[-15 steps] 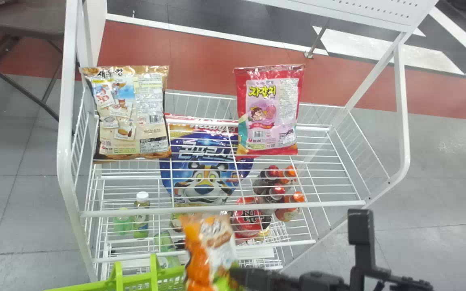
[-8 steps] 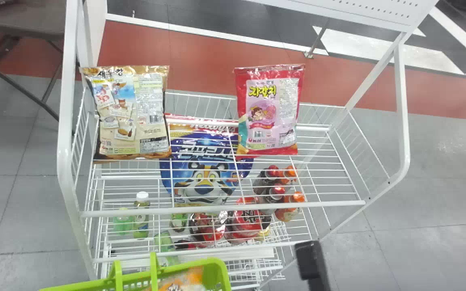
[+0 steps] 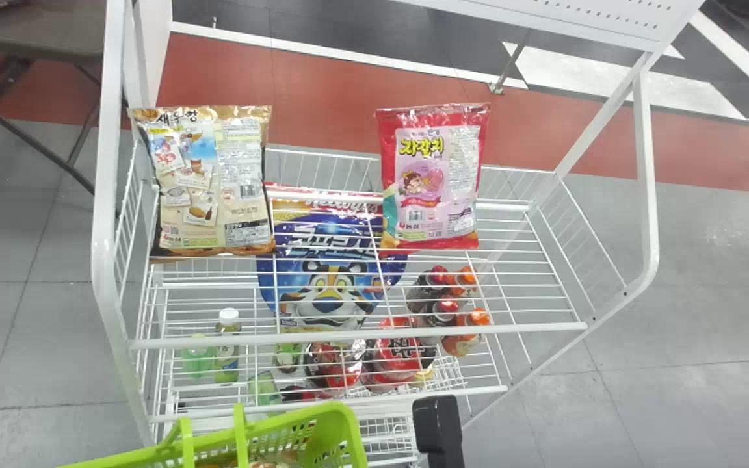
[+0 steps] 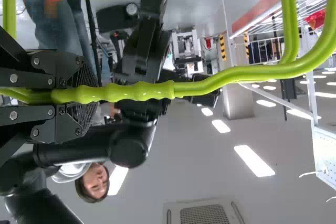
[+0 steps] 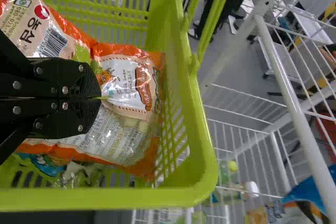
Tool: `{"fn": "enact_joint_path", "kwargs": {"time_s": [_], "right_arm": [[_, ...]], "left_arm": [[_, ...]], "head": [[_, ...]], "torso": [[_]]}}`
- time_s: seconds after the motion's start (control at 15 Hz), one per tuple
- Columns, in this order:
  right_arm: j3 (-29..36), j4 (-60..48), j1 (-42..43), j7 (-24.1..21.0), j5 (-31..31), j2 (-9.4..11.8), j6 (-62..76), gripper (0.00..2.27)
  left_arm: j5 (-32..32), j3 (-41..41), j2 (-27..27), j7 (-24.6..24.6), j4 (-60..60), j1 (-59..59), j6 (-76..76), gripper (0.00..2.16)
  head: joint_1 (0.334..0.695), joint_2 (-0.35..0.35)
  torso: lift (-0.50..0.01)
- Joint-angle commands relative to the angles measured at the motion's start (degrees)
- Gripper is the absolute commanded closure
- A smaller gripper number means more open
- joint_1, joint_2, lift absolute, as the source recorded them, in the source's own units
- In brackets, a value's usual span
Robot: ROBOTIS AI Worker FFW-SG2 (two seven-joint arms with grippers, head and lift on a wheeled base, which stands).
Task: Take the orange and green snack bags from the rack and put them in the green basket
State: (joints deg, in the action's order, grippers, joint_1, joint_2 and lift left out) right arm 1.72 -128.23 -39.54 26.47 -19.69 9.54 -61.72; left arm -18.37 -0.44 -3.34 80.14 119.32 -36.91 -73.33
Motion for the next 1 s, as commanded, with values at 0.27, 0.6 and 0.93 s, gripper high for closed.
{"fn": "enact_joint_path", "kwargs": {"time_s": [0.27,0.6,0.93], "right_arm": [[1.0,-7.8,-2.6,-0.3,-0.7,1.0,-7.5,0.00],[6.5,-12.9,-3.7,-1.7,-4.4,1.0,-10.3,0.06],[12.8,-15.9,-3.8,-1.5,-6.8,0.8,9.7,0.07]], "left_arm": [[-0.2,0.5,0.0,0.5,0.2,-0.4,0.2,2.15],[-0.2,0.5,0.0,0.6,0.2,-0.4,0.4,2.15],[-0.2,0.5,0.2,0.5,0.2,-0.4,0.4,2.15]], "head": [[0.695,-0.350],[0.695,-0.350],[0.695,-0.350]], "torso": [[0.000],[0.000],[0.000]]}}
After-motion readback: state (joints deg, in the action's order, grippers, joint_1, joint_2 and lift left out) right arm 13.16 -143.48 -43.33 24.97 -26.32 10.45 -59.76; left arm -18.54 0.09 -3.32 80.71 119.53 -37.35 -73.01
